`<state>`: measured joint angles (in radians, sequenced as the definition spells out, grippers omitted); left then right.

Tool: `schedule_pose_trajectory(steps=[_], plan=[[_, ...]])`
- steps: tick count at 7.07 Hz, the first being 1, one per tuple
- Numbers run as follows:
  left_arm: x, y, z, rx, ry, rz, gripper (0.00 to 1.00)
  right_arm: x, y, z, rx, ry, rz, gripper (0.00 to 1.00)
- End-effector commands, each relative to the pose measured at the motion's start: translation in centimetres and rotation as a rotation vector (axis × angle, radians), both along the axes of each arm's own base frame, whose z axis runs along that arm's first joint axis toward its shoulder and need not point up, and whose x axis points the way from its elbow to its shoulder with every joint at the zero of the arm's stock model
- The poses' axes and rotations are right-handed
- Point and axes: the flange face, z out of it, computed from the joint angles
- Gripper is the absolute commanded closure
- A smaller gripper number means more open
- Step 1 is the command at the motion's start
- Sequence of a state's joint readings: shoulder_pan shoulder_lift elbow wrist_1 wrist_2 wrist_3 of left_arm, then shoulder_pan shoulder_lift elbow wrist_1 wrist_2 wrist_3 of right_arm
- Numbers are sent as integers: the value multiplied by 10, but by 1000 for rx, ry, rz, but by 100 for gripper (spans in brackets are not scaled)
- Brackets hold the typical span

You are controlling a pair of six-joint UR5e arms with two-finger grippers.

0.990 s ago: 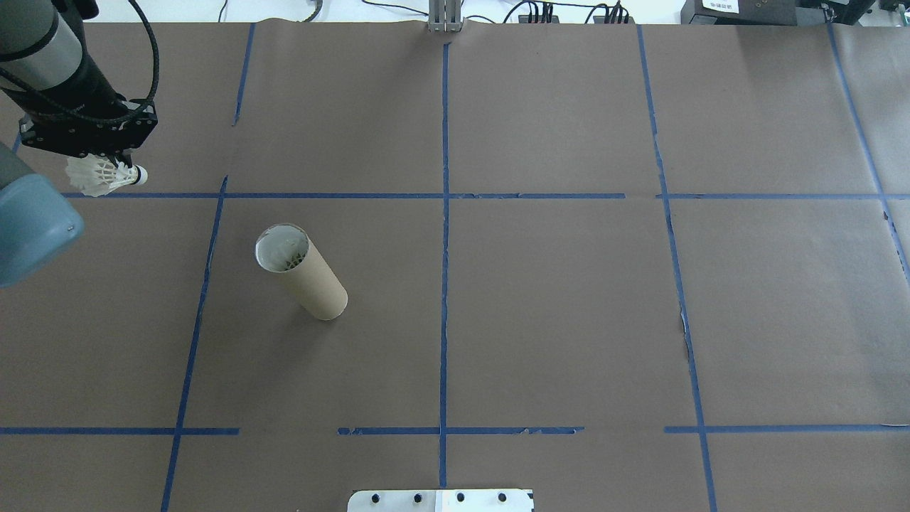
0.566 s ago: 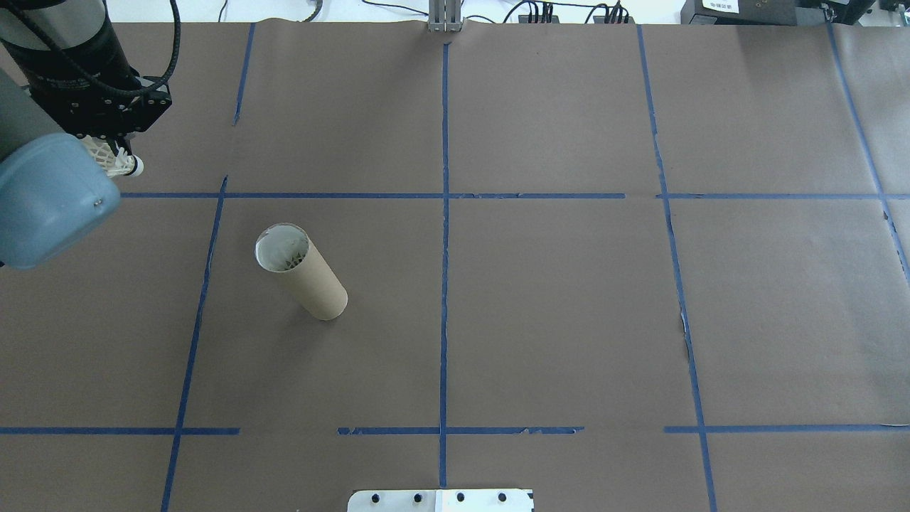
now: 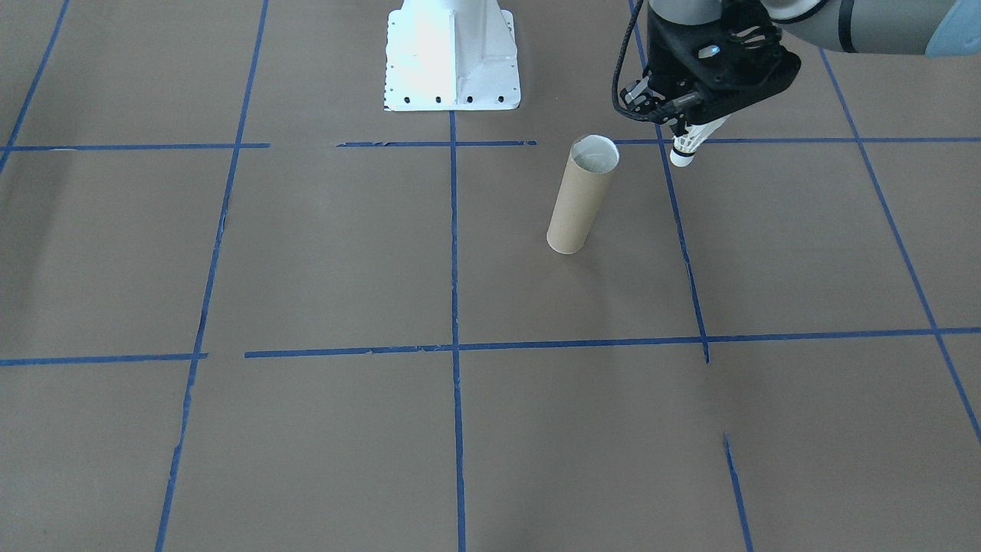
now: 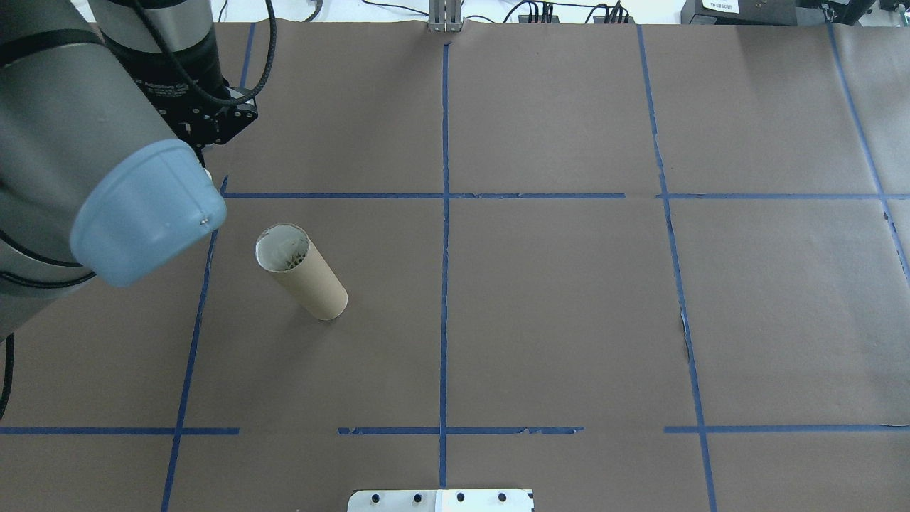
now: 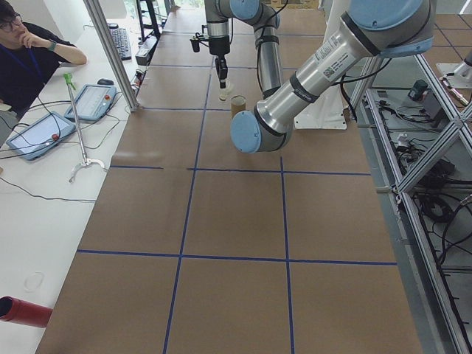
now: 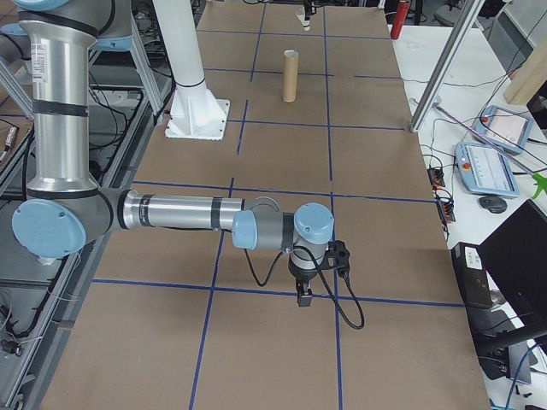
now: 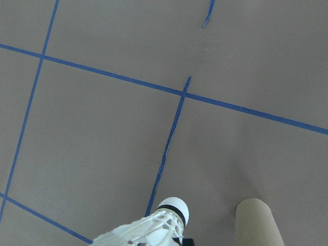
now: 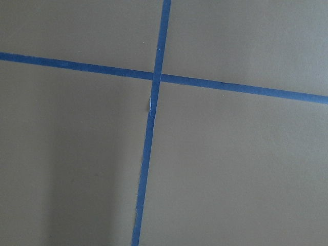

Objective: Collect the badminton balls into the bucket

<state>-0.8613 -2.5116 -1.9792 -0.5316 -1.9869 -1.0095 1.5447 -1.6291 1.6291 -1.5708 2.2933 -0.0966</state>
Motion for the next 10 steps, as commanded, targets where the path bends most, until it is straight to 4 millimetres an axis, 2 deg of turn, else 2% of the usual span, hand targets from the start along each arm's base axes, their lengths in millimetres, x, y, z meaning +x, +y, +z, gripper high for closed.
schedule_pose_trajectory(steps=[1,3,6,10], plan=[[40,4,-25,-10,0,55,100,0,0,0,0,0,0,0],[58,14,-22,-16,-6,89,100,0,0,0,0,0,0,0],[66,18,-17,-22,-8,105,100,0,0,0,0,0,0,0],[83,27,0,-38,-23,139,100,0,0,0,0,0,0,0]])
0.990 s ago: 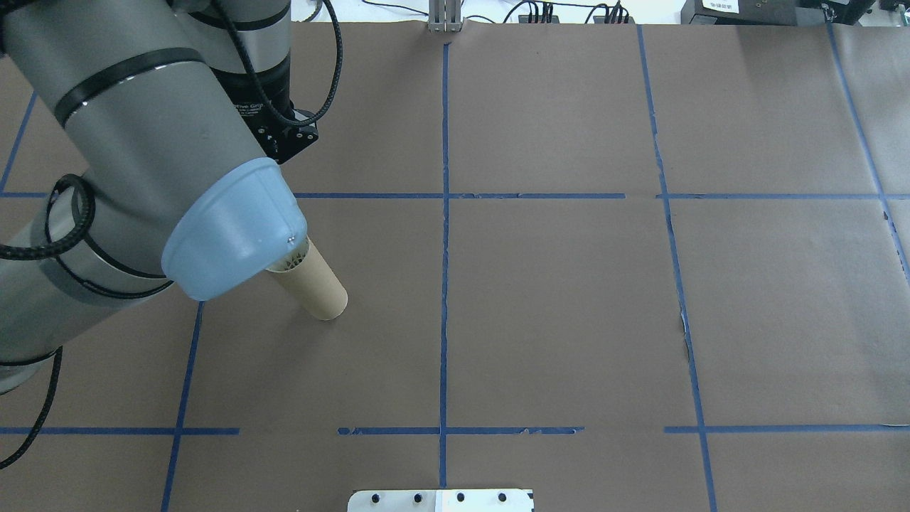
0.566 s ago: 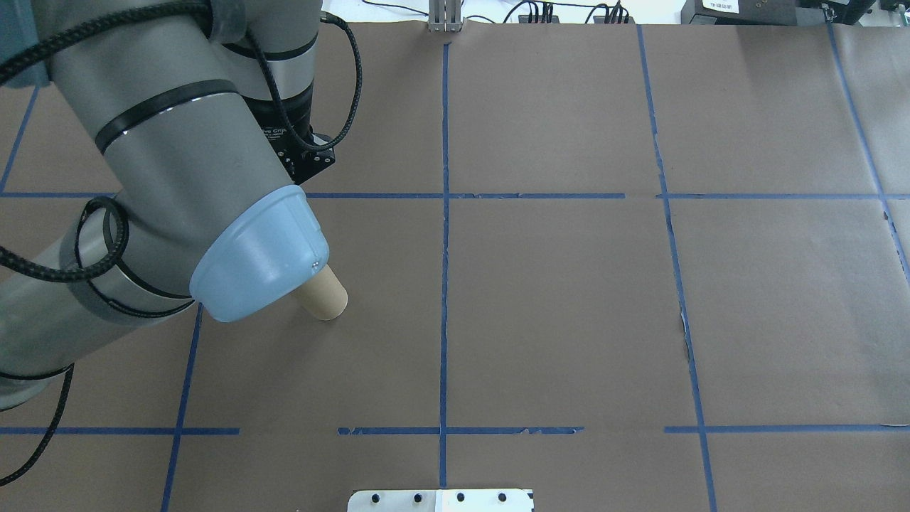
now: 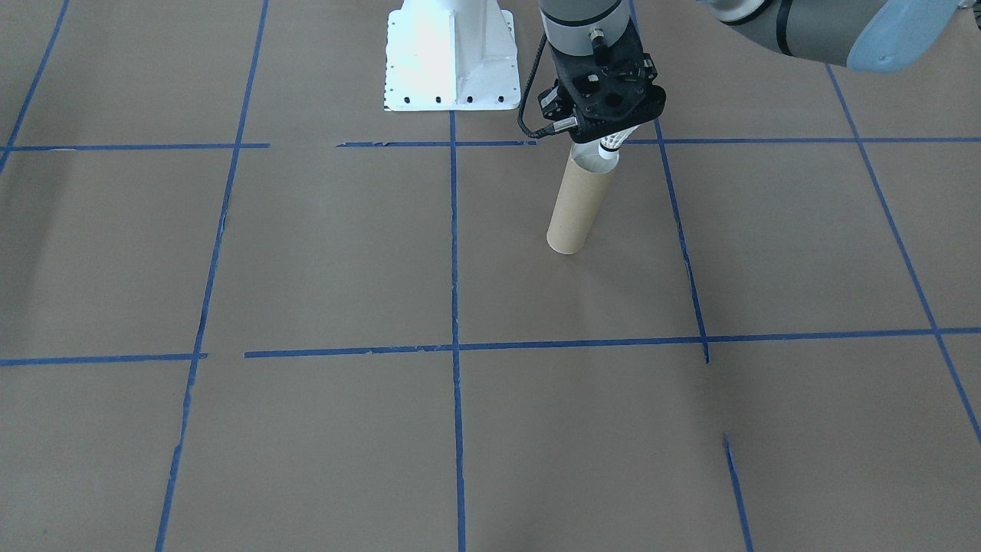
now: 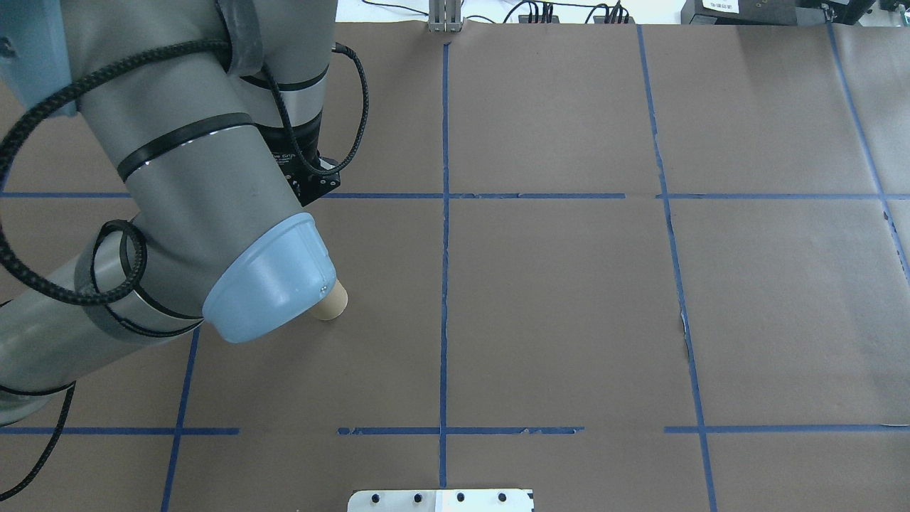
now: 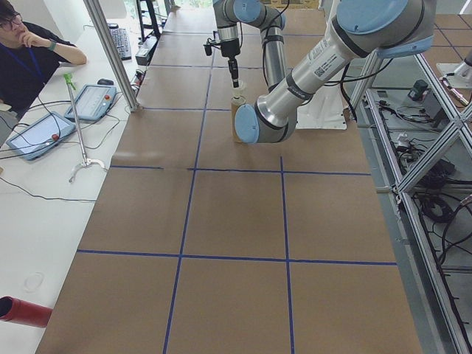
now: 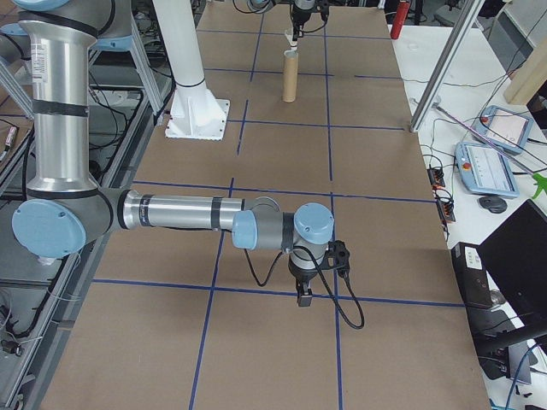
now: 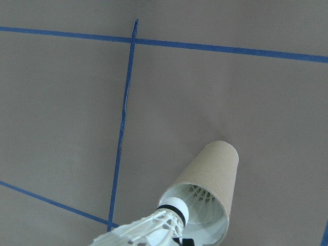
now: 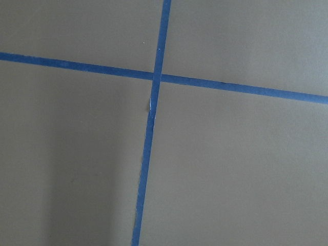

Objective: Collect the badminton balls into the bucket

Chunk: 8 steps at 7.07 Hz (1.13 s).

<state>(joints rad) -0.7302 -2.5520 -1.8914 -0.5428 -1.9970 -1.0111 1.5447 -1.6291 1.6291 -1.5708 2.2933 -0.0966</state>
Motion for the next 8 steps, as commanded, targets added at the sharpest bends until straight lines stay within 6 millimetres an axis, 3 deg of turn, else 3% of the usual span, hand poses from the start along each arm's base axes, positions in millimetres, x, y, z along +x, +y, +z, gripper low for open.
schedule_pose_trajectory(steps=[1,5,6,8], plan=[[4,1,6,1,3,7,100,0,0,0,0,0,0,0],[13,7,5,1,3,26,100,0,0,0,0,0,0,0],[15,9,5,1,3,31,93,0,0,0,0,0,0,0],[16,10,4,7,12,33,19,0,0,0,0,0,0,0]])
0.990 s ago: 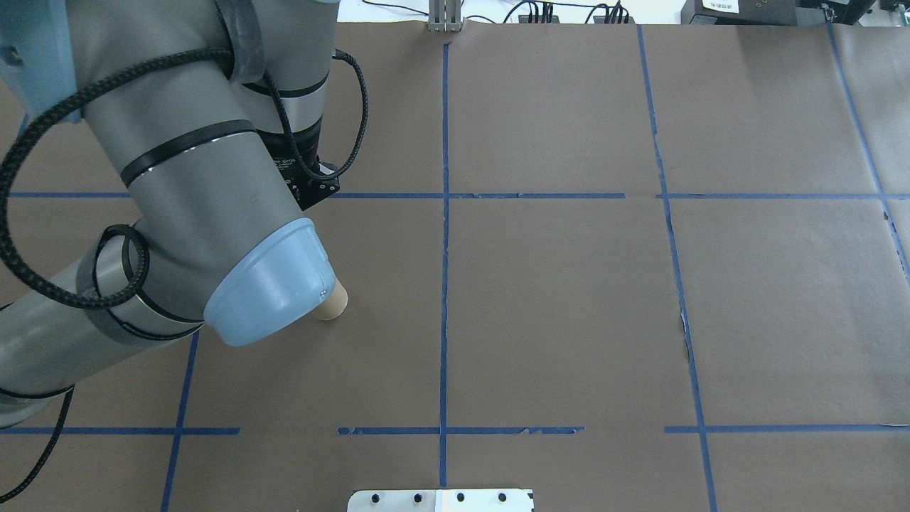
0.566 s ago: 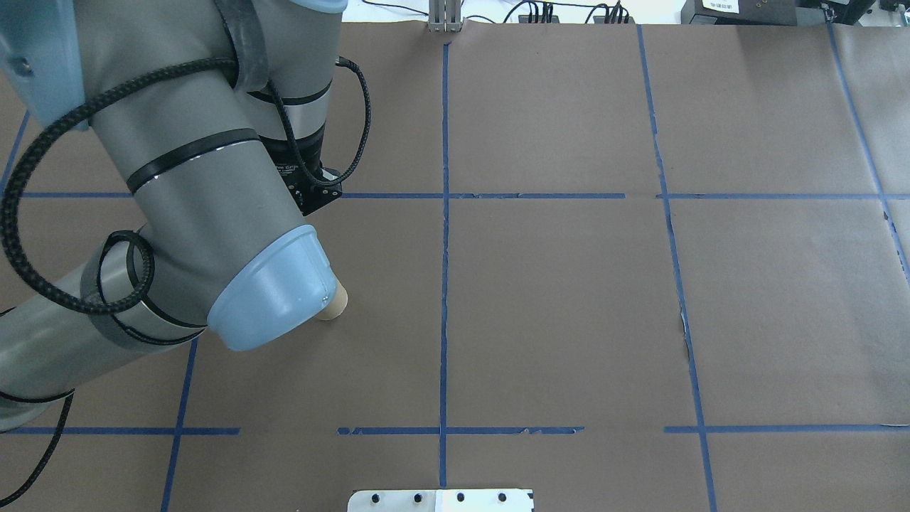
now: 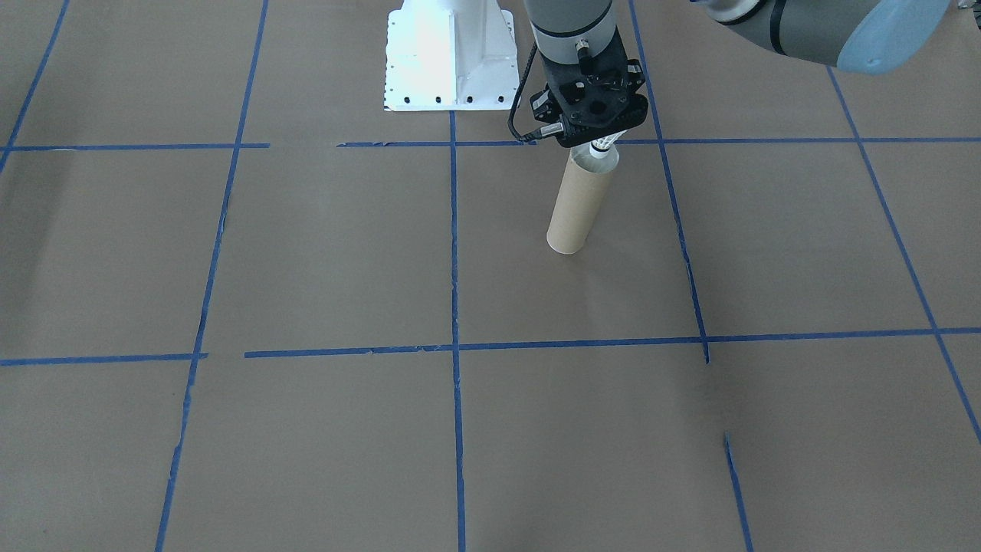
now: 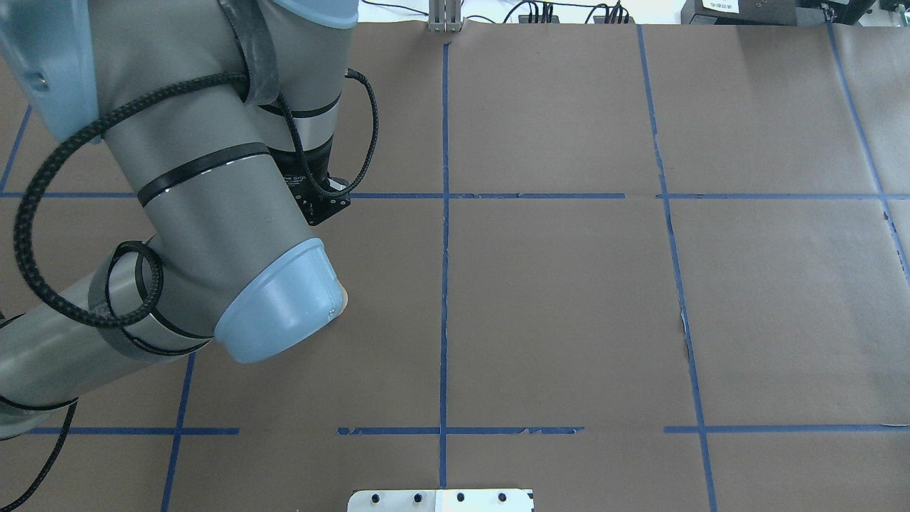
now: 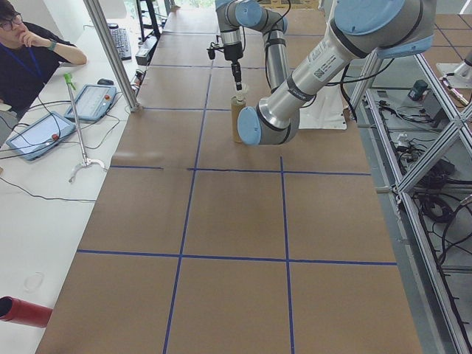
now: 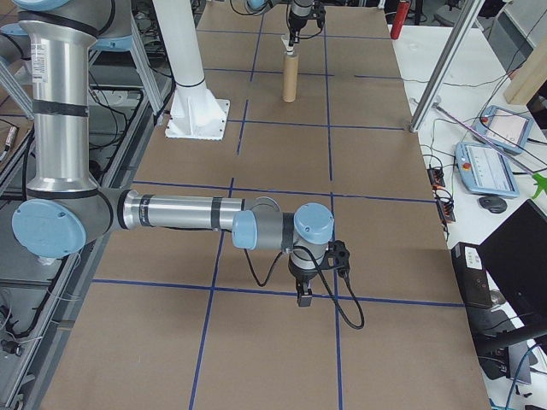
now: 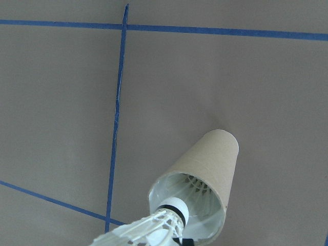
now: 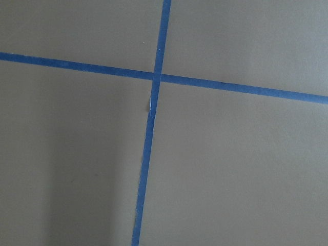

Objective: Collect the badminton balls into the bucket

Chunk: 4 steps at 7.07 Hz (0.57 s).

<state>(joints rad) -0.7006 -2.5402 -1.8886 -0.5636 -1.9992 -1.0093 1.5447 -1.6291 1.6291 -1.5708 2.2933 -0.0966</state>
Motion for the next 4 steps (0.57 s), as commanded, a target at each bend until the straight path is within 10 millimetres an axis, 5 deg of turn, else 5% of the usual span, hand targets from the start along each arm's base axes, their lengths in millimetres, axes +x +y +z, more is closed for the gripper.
schedule_pose_trajectory(steps=[1,4], plan=[[0,0,-4,19,25,0,0,0,0,0,0,0,0,0],[-17,-10,-11,104,119,-25,0,0,-1,-1,2,0,0,0]])
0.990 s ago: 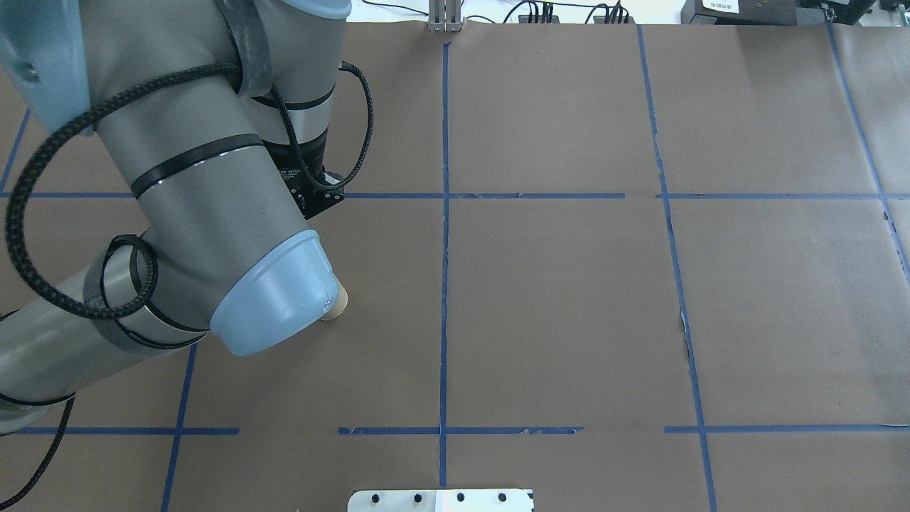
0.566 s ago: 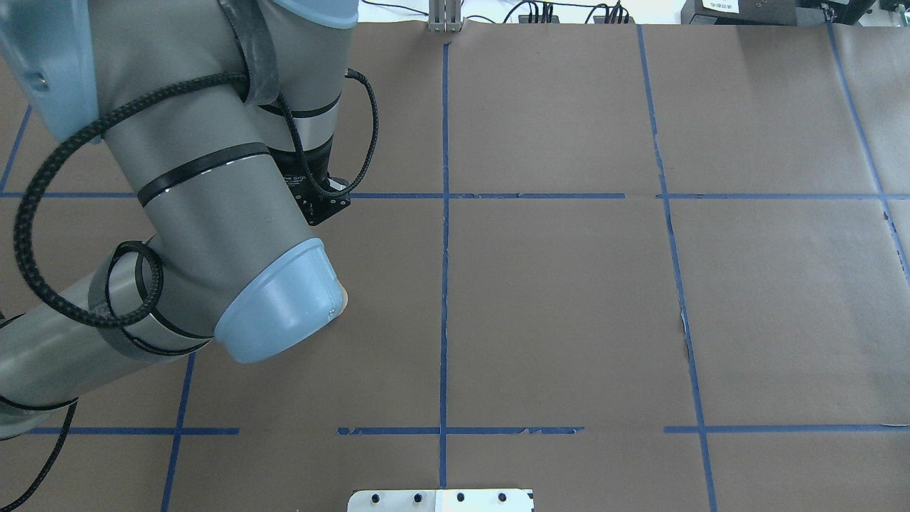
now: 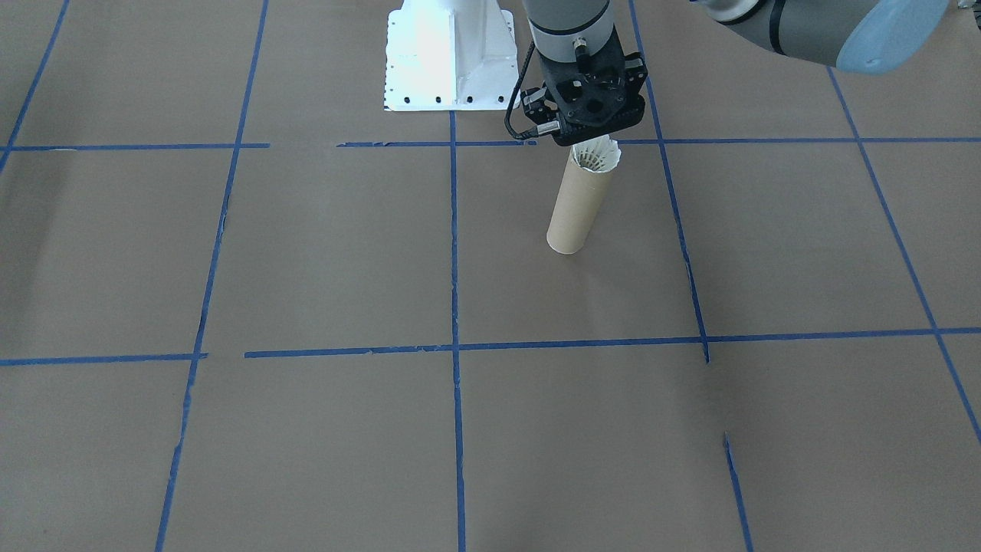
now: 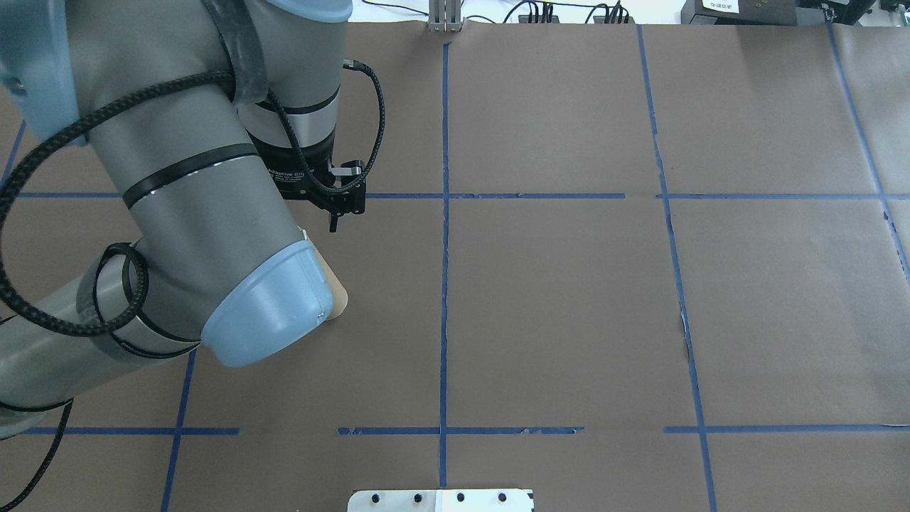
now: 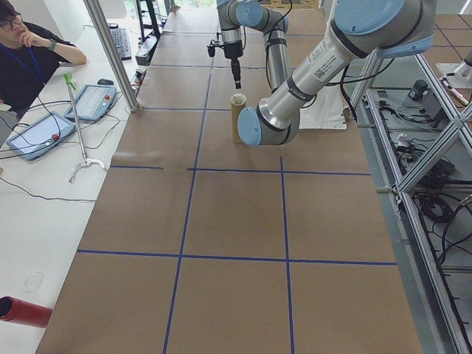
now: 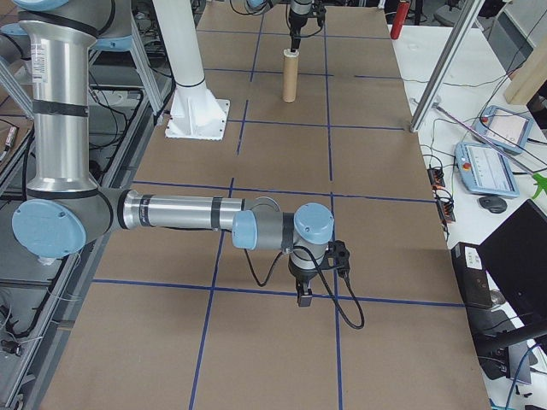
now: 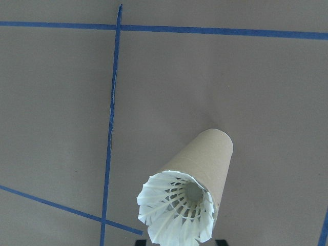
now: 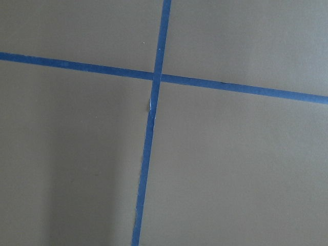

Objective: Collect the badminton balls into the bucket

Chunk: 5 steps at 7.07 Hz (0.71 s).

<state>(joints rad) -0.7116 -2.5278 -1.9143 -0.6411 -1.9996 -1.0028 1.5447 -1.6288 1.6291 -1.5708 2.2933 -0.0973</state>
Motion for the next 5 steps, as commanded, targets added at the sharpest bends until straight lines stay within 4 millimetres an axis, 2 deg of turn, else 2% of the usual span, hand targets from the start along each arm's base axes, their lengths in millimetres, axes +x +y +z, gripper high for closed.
schedule_pose_trajectory(steps=[1,2,4,5], plan=[[-35,-35,12,77,125,-71,0,0,0,0,-1,0,1,0],[-69,-55,34,133,196,-84,0,0,0,0,-1,0,1,0],[-120,-85,81,232,186,-6,0,0,0,0,-1,0,1,0],[-164,-105,105,284,185,44,0,0,0,0,0,0,-1,0]])
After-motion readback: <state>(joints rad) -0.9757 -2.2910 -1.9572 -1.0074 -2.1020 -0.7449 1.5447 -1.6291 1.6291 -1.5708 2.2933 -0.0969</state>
